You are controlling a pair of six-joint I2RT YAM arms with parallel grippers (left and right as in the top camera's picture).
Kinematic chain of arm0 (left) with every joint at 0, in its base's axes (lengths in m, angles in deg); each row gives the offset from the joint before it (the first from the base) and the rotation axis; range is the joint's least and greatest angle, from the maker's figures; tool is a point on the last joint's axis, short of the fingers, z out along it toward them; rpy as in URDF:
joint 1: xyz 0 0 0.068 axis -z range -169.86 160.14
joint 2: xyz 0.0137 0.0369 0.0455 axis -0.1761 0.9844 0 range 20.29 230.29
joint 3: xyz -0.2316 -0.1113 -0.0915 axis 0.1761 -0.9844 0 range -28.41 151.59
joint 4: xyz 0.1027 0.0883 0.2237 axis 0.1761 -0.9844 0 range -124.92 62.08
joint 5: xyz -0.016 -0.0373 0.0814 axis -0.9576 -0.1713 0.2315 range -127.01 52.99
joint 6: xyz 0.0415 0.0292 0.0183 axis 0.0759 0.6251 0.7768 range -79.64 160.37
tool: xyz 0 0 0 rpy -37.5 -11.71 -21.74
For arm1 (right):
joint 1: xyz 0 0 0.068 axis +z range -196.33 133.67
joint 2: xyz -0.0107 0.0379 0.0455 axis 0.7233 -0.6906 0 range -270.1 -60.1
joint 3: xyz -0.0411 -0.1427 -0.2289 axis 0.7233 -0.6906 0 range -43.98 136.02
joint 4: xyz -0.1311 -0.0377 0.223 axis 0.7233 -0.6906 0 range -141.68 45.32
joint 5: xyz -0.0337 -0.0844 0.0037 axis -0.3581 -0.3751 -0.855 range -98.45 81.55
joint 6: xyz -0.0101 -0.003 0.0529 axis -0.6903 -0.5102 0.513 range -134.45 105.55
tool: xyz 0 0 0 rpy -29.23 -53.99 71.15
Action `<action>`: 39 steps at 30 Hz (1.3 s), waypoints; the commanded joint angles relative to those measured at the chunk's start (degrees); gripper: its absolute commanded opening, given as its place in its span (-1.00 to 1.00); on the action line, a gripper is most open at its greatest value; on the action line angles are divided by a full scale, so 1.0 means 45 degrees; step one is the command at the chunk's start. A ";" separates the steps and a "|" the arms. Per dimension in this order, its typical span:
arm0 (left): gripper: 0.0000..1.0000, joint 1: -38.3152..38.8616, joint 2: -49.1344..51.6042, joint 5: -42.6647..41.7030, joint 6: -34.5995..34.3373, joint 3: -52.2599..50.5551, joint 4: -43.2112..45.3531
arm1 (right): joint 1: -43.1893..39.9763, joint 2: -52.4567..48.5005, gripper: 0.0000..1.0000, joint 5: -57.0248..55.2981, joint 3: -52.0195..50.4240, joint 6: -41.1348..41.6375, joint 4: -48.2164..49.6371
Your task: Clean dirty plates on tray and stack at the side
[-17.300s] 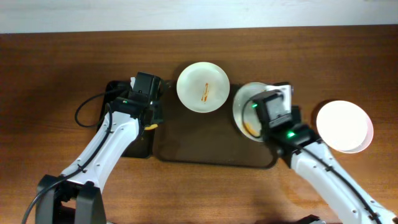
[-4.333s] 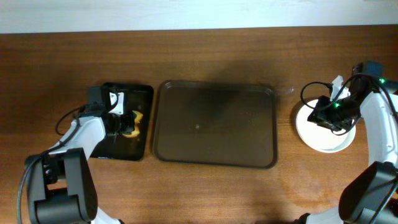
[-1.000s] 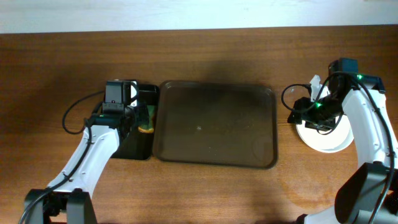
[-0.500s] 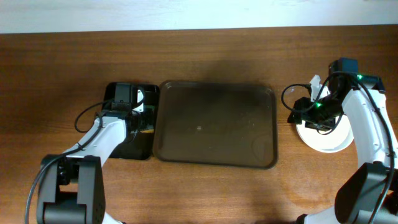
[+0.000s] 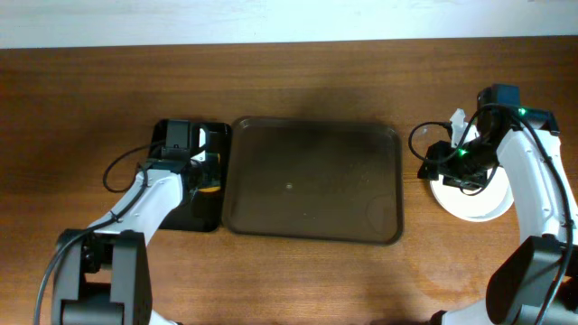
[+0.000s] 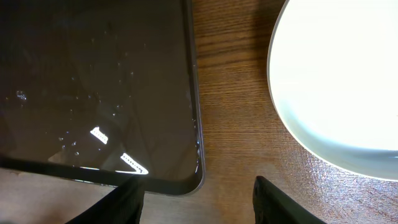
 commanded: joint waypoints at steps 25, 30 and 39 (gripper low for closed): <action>0.60 0.0034 -0.3332 0.0170 -0.0549 0.1894 -0.8665 | 0.2327 0.3536 0.97 -0.1365 -0.0549 0.0034 0.0262; 1.00 0.0044 -0.8607 0.0117 -0.0544 -0.1302 -0.6518 | 0.2327 0.8383 0.97 -0.1399 -0.3915 0.0170 0.2467; 0.99 0.0039 -1.4698 0.0170 -0.0792 -0.2973 -0.5848 | 0.2327 1.1531 0.97 -0.1797 -0.4653 0.0160 0.2268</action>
